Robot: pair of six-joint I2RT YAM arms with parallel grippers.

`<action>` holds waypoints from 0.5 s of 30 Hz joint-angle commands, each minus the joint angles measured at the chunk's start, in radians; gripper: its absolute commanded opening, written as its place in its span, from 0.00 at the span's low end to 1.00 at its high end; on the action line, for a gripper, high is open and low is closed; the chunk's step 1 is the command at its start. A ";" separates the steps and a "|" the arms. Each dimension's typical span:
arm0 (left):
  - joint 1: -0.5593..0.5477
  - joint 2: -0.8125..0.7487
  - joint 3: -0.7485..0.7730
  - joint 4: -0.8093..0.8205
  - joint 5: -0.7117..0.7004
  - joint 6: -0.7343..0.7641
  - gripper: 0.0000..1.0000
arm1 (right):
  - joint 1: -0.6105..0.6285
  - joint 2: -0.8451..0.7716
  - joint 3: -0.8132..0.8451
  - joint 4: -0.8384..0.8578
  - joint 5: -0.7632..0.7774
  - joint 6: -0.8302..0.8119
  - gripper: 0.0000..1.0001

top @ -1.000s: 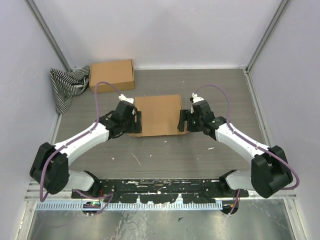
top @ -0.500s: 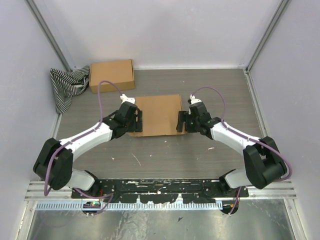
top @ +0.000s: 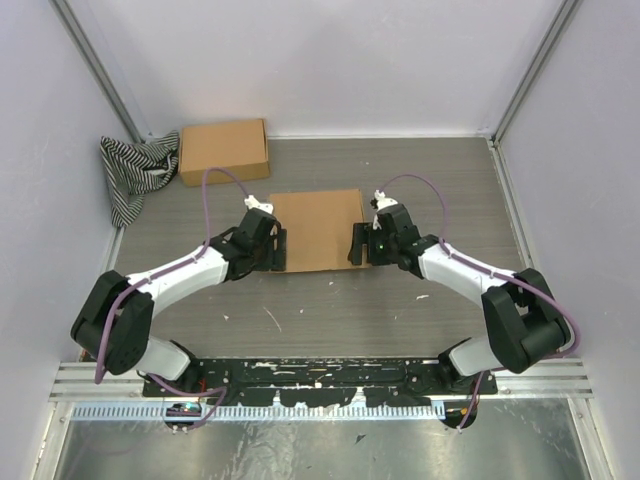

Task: Fold the paper box

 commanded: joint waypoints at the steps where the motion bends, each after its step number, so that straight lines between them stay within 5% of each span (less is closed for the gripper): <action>1: -0.005 -0.010 -0.020 0.044 0.053 -0.001 0.79 | 0.017 -0.023 -0.004 0.053 -0.061 -0.019 0.80; 15: -0.005 -0.034 -0.036 0.073 0.166 -0.003 0.73 | 0.026 -0.113 -0.004 0.023 -0.056 -0.015 0.83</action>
